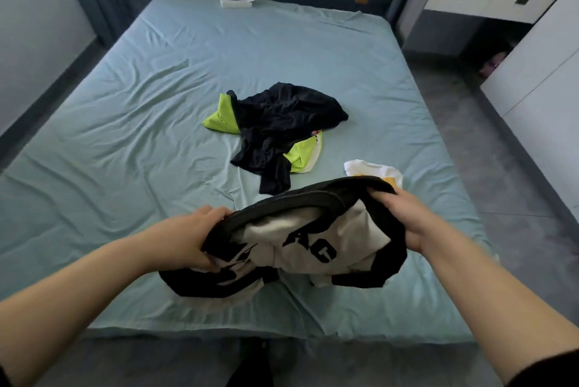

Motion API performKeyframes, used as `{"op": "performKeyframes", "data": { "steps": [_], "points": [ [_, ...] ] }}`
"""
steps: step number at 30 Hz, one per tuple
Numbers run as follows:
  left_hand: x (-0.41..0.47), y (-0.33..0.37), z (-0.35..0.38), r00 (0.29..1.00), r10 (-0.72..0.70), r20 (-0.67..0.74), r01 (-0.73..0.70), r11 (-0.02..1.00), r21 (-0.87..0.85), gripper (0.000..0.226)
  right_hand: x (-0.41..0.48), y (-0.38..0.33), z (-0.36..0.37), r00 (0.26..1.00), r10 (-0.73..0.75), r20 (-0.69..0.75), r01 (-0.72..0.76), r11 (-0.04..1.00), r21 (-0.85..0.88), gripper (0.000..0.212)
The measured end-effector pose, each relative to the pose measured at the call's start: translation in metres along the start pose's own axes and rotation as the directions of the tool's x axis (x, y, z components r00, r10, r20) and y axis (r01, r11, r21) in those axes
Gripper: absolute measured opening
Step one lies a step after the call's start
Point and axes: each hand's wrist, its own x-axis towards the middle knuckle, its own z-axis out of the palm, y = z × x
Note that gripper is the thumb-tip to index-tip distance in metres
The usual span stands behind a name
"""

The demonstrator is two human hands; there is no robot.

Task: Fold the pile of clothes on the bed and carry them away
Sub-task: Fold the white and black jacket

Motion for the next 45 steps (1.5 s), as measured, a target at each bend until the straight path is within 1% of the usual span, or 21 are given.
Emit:
{"op": "performKeyframes", "data": {
  "steps": [1,3,5,8,10,13,15,17,19,20,22,23,24,26,28,30,33,35,37,41,45],
  "points": [
    [-0.007,0.004,-0.001,0.998,0.02,-0.053,-0.019,0.999,0.029,0.065,-0.009,0.001,-0.004,1.0,-0.003,-0.015,0.003,1.0,0.017,0.016],
    [-0.021,0.008,-0.005,0.973,0.048,-0.225,-0.056,0.998,-0.029,0.035,-0.025,0.002,-0.014,0.996,-0.036,-0.076,0.038,0.999,0.023,0.014],
    [-0.036,0.011,-0.008,0.896,-0.01,-0.443,-0.049,0.992,-0.12,0.016,-0.042,0.002,-0.022,0.987,-0.101,-0.126,0.098,0.995,-0.027,0.017],
    [-0.054,0.022,-0.011,0.754,-0.055,-0.655,-0.054,0.988,-0.145,0.014,-0.067,0.001,-0.03,0.964,-0.237,-0.118,0.221,0.966,-0.136,0.018],
    [-0.064,0.033,-0.014,0.704,-0.047,-0.708,-0.121,0.975,-0.185,0.025,-0.082,-0.004,-0.035,0.946,-0.31,-0.093,0.291,0.941,-0.174,0.02],
    [-0.08,0.049,-0.02,0.675,-0.055,-0.735,-0.227,0.934,-0.277,0.038,-0.101,-0.013,-0.04,0.938,-0.345,-0.037,0.338,0.932,-0.128,0.024],
    [-0.089,0.059,-0.026,0.649,-0.104,-0.754,-0.252,0.905,-0.342,0.037,-0.108,-0.017,-0.036,0.939,-0.345,-0.015,0.342,0.935,-0.098,0.024],
    [-0.095,0.067,-0.033,0.613,-0.181,-0.769,-0.257,0.875,-0.41,0.028,-0.11,-0.019,-0.027,0.945,-0.327,-0.006,0.325,0.94,-0.107,0.027],
    [-0.097,0.067,-0.04,0.604,-0.23,-0.763,-0.211,0.877,-0.431,0.019,-0.11,-0.021,-0.017,0.949,-0.313,-0.022,0.301,0.928,-0.221,0.035],
    [-0.097,0.064,-0.042,0.611,-0.241,-0.754,-0.176,0.887,-0.426,0.02,-0.109,-0.021,-0.012,0.95,-0.312,-0.022,0.293,0.912,-0.286,0.036],
    [-0.096,0.054,-0.045,0.647,-0.237,-0.725,-0.128,0.903,-0.41,0.031,-0.102,-0.021,-0.004,0.951,-0.31,-0.008,0.285,0.882,-0.374,0.032],
    [-0.093,0.049,-0.047,0.68,-0.226,-0.698,-0.128,0.9,-0.416,0.035,-0.097,-0.022,0.0,0.95,-0.312,0.001,0.285,0.866,-0.41,0.029],
    [-0.089,0.044,-0.049,0.724,-0.211,-0.657,-0.122,0.898,-0.422,0.038,-0.09,-0.024,0.004,0.95,-0.312,0.015,0.285,0.845,-0.452,0.028],
    [-0.077,0.029,-0.049,0.804,-0.193,-0.562,-0.053,0.919,-0.392,0.041,-0.072,-0.027,0.011,0.954,-0.296,0.049,0.277,0.804,-0.526,0.028],
    [-0.06,0.005,-0.046,0.834,-0.224,-0.505,0.039,0.936,-0.351,0.039,-0.046,-0.029,0.019,0.96,-0.277,0.043,0.248,0.77,-0.588,0.028],
    [-0.04,-0.026,-0.041,0.854,-0.302,-0.424,0.13,0.912,-0.388,0.033,-0.017,-0.025,0.029,0.97,-0.243,-0.001,0.192,0.768,-0.611,0.027],
    [-0.005,-0.079,-0.026,0.896,-0.383,-0.227,0.265,0.868,-0.42,0.025,0.03,-0.009,0.052,0.99,-0.137,-0.046,0.078,0.776,-0.626,0.027],
    [0.023,-0.109,-0.012,0.905,-0.403,-0.138,0.313,0.849,-0.426,0.018,0.06,0.003,0.07,0.994,-0.083,-0.078,0.013,0.766,-0.643,0.03],
    [0.052,-0.134,0.002,0.905,-0.416,-0.093,0.339,0.834,-0.435,0.015,0.087,0.015,0.087,0.992,-0.048,-0.121,-0.046,0.739,-0.672,0.032],
    [0.107,-0.172,0.028,0.904,-0.422,-0.063,0.366,0.843,-0.394,0.023,0.132,0.029,0.114,0.981,-0.03,-0.194,-0.122,0.681,-0.722,0.03],
    [0.153,-0.2,0.044,0.882,-0.466,-0.069,0.384,0.798,-0.465,0.024,0.171,0.038,0.13,0.969,-0.089,-0.233,-0.131,0.613,-0.779,0.021]
  ]
}}
